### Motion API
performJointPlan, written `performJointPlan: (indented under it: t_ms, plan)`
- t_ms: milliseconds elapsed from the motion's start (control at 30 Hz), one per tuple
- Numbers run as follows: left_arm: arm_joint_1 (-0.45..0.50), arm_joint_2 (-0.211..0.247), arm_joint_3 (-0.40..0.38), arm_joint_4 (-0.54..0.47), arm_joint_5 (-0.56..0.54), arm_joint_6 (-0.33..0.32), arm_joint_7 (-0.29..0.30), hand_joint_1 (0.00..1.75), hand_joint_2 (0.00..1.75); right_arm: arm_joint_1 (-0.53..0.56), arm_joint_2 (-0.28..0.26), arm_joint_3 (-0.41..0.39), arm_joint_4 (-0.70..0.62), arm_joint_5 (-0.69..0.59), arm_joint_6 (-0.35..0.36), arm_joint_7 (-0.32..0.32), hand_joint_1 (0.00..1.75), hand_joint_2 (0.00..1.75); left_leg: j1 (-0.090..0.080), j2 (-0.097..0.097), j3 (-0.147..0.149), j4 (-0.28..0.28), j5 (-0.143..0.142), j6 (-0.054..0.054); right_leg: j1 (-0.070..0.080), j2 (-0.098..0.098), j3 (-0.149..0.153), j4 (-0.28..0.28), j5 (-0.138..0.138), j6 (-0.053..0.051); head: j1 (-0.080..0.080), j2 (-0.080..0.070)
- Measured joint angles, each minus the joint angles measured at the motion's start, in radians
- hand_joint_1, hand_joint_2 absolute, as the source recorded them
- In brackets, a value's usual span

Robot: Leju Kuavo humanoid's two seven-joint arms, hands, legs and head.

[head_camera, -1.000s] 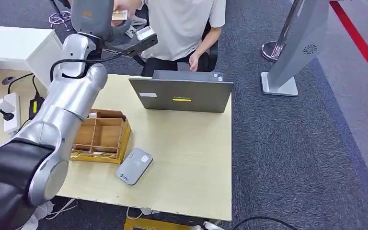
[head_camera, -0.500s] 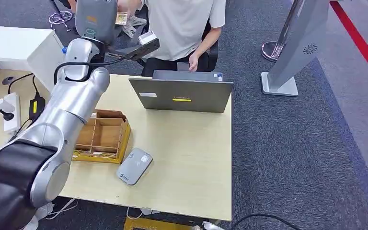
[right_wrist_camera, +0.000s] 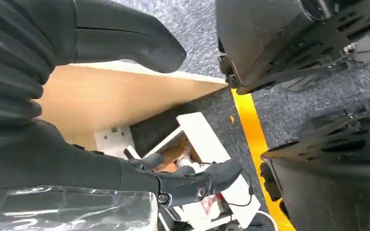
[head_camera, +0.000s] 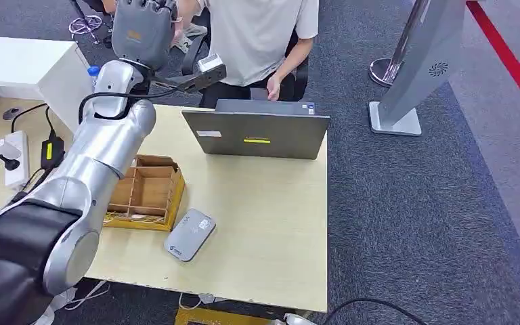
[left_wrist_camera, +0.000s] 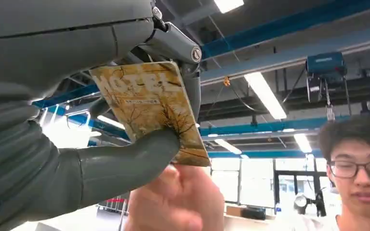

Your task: Pass the card to the sensor for recognition and then transmit it.

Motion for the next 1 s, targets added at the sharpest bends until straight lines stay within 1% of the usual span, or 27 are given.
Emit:
performJointPlan:
  t_ms: [100,267,333,500,600,667,733,867,933,1000]
  plan:
    - [0.002,0.001,0.0,0.004,-0.001,0.011,0.0,1.75,1.75,0.002,0.0,0.0,0.003,0.022,-0.005,-0.011,0.0,1.75,0.0,0.0,0.0,0.0,0.0,0.0,0.0,0.0,0.0,0.0,0.0,0.0,0.0,0.0]
    - [0.032,0.004,-0.001,0.002,0.01,0.056,-0.042,1.75,1.75,0.004,0.0,0.0,0.01,0.042,-0.011,-0.02,0.0,1.75,0.0,0.0,0.0,0.0,0.0,0.0,0.0,0.0,0.0,0.0,0.0,0.0,0.001,0.0]
    - [0.064,0.007,-0.01,-0.019,0.015,0.058,-0.063,1.75,1.75,0.006,0.0,0.0,0.013,0.039,-0.015,-0.018,0.0,1.75,0.0,0.0,0.0,0.0,0.0,0.0,0.0,0.0,0.0,0.0,0.0,0.0,0.0,0.0]
    - [0.19,0.037,-0.054,-0.155,0.054,0.052,-0.087,1.75,1.75,0.01,0.0,0.0,0.021,0.007,-0.02,-0.005,0.0,1.75,0.0,0.001,0.0,0.0,0.0,0.0,0.0,0.001,0.0,0.0,0.0,0.0,0.0,0.0]
    - [0.26,0.063,-0.085,-0.247,0.071,0.05,-0.088,1.75,1.75,0.011,-0.001,0.0,0.025,0.003,-0.021,0.001,0.0,1.75,0.0,0.002,0.0,0.0,0.0,0.0,0.0,0.002,-0.001,0.0,0.0,0.0,0.0,0.0]
    - [0.287,0.073,-0.099,-0.28,0.076,0.05,-0.09,1.75,1.75,0.011,-0.001,0.0,0.025,0.003,-0.008,0.001,0.0,1.75,0.0,0.001,-0.001,0.0,0.0,0.0,0.0,0.001,-0.001,0.0,0.0,0.0,0.0,0.0]
    - [0.319,0.083,-0.113,-0.32,0.086,0.051,-0.105,1.75,1.75,0.01,-0.001,0.0,0.025,-0.008,0.014,0.002,0.0,1.75,0.0,0.002,-0.001,0.0,0.0,0.0,0.0,0.002,0.0,0.0,0.0,0.0,0.0,0.0]
    - [0.435,0.117,-0.162,-0.453,0.101,0.065,-0.13,1.75,1.75,0.01,-0.001,0.0,0.025,-0.035,0.018,0.011,0.0,1.75,0.0,0.002,-0.001,0.0,0.0,0.0,0.0,0.002,-0.001,0.0,0.0,0.0,-0.001,0.0]
    - [0.482,0.13,-0.184,-0.501,0.101,0.071,-0.134,1.75,1.75,0.01,-0.001,0.0,0.025,-0.042,0.018,0.014,0.0,1.75,0.0,0.001,-0.001,0.0,0.0,0.0,0.0,0.002,-0.001,0.0,-0.001,0.0,0.0,0.0]
    - [0.509,0.139,-0.198,-0.535,0.103,0.073,-0.141,1.75,1.75,0.01,-0.001,0.0,0.025,-0.045,0.017,0.014,0.0,1.75,0.0,0.002,-0.001,0.0,-0.001,0.0,0.0,0.002,-0.001,0.0,-0.001,0.0,0.0,0.0]
